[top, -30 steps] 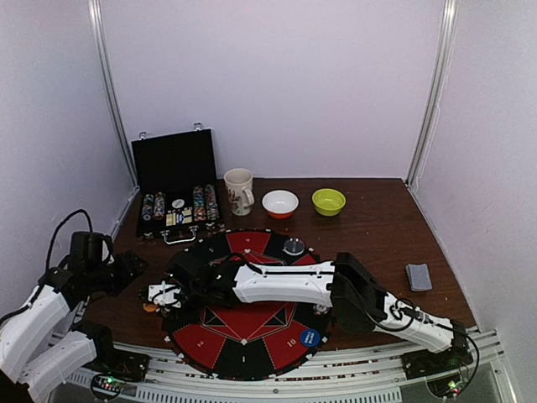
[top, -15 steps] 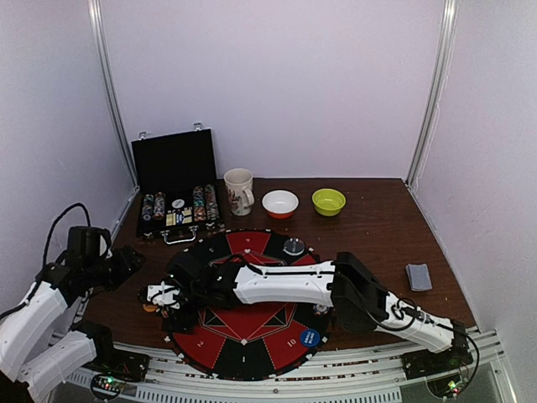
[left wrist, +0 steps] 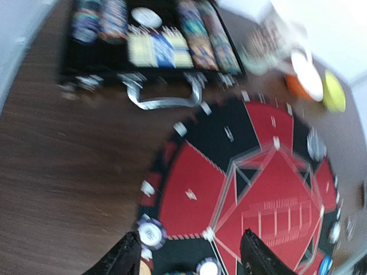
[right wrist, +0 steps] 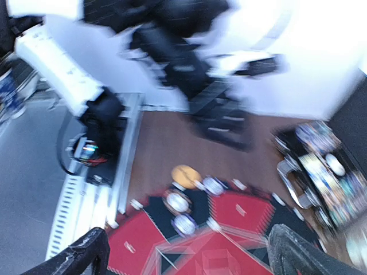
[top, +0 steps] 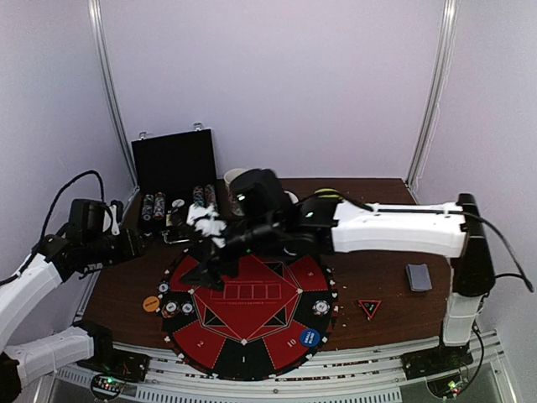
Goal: Distribute texas hold em gaming equipment
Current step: Place the poker chips pile in the big blind area, then adjust the poker chips pile in the big blind area.
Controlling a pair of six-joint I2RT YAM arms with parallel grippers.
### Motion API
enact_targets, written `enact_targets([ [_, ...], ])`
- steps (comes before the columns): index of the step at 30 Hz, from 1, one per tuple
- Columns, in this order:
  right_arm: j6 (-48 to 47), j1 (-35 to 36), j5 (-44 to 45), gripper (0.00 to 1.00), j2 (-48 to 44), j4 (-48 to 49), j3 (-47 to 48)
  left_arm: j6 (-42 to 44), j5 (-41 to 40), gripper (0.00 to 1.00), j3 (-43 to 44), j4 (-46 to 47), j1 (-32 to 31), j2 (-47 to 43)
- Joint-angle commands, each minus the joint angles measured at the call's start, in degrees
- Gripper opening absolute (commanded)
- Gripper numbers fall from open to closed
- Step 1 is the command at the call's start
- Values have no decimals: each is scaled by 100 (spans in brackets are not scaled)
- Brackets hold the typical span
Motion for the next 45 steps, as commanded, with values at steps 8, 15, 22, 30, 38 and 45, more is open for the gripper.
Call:
enact_targets([
  [8,1924,-2374,1893,97,-2510,-124,-3263,622,-1239,67,1056,-816,-3033,2790],
  [15,2072,-2401,2116,96,-2690,-520,-3297,392,-1999,68,1450,-1201,-3783,4191],
  [22,2722,-2394,2080,100,-2858,-744,-3324,154,-2066,61,1257,-1315,-3791,4410],
  [30,2725,-2397,2302,100,-3240,-1008,-3396,51,-1908,57,838,-1058,-3771,4404],
  [38,2508,-2395,2241,100,-3230,-1167,-3288,-229,-2135,57,753,-1309,-3691,4283],
  [45,2666,-2416,2814,100,-3053,-2219,-2759,278,-2132,60,1341,-1081,-3650,4174],
])
